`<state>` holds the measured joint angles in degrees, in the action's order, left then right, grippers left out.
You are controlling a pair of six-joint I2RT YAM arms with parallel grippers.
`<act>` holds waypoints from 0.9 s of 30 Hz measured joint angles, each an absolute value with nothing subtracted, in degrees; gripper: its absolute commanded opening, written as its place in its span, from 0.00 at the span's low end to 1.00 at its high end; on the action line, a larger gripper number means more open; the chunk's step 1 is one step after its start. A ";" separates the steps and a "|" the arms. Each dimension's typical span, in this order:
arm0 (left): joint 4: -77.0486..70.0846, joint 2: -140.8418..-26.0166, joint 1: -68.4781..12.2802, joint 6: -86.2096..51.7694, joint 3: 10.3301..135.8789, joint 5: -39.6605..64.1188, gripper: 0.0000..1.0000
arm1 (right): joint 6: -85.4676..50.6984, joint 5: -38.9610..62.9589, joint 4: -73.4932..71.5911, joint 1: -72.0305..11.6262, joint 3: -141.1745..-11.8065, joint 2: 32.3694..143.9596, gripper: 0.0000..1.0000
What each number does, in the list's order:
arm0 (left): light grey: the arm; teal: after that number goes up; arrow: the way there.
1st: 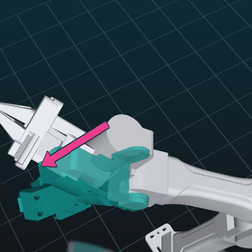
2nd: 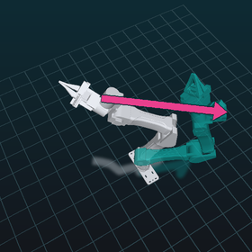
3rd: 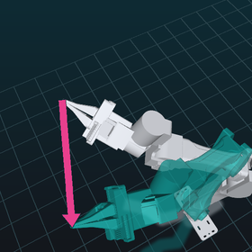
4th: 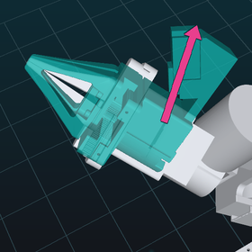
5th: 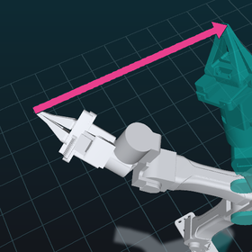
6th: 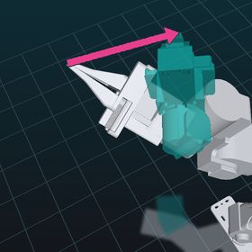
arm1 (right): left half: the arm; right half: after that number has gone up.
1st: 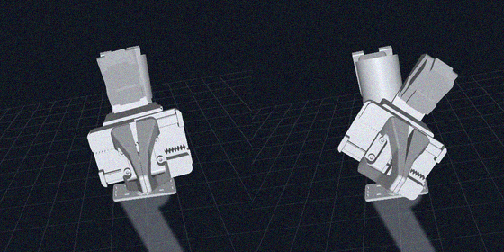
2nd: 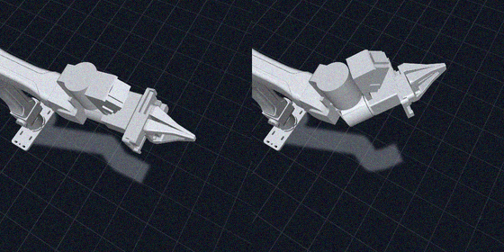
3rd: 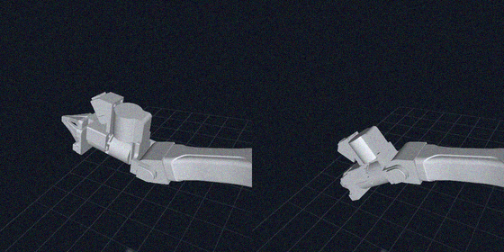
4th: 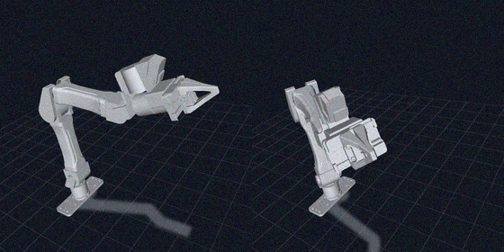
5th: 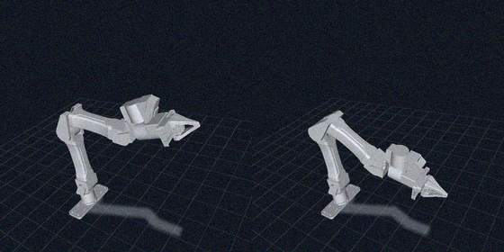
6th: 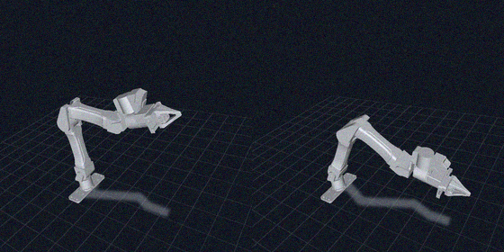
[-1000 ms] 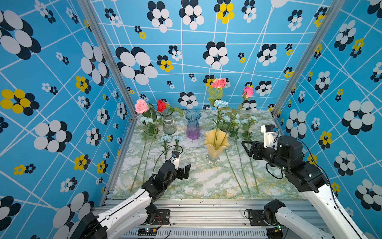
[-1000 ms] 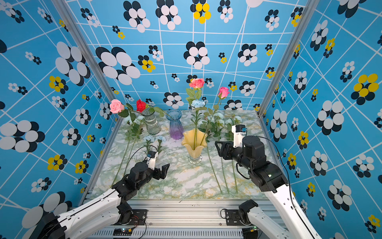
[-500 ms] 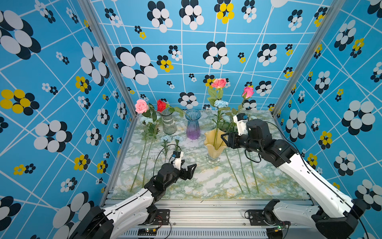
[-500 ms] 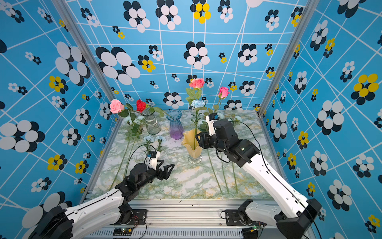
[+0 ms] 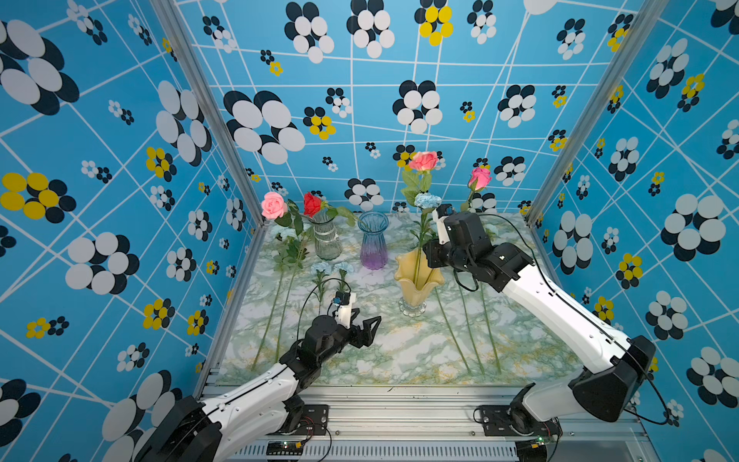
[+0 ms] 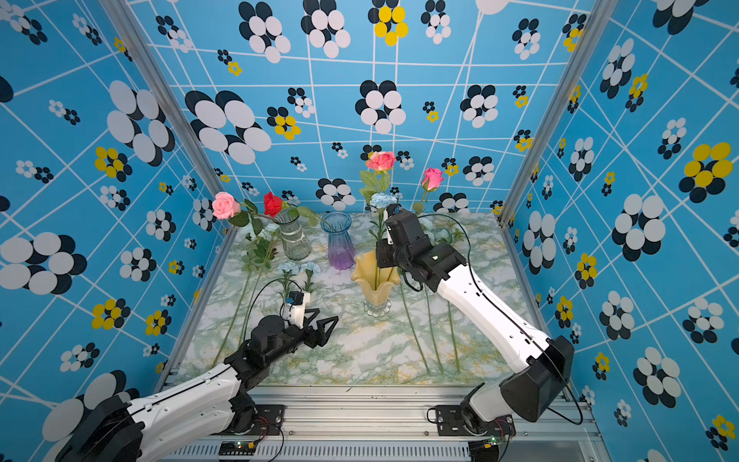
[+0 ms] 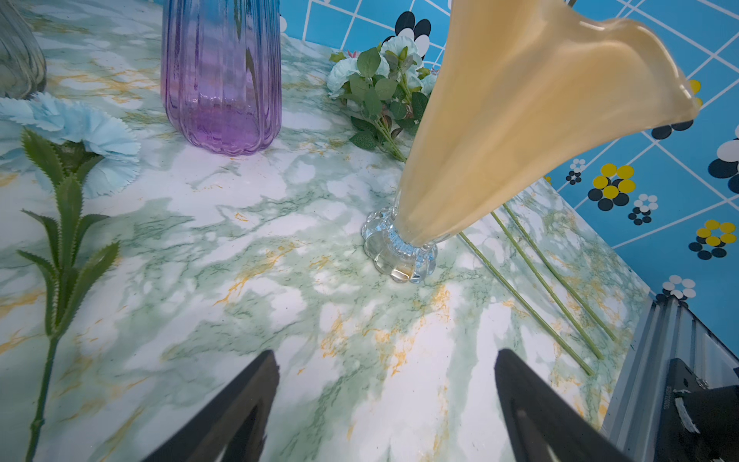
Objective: Pick out blue flowers from the vase
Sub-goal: Pick up the flower from the vase.
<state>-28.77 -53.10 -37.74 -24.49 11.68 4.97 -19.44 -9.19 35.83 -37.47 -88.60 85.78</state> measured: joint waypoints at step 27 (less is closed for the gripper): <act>-29.02 -53.82 -37.71 -24.91 11.68 4.97 0.87 | -15.57 -5.02 38.83 -33.28 -94.91 96.29 0.15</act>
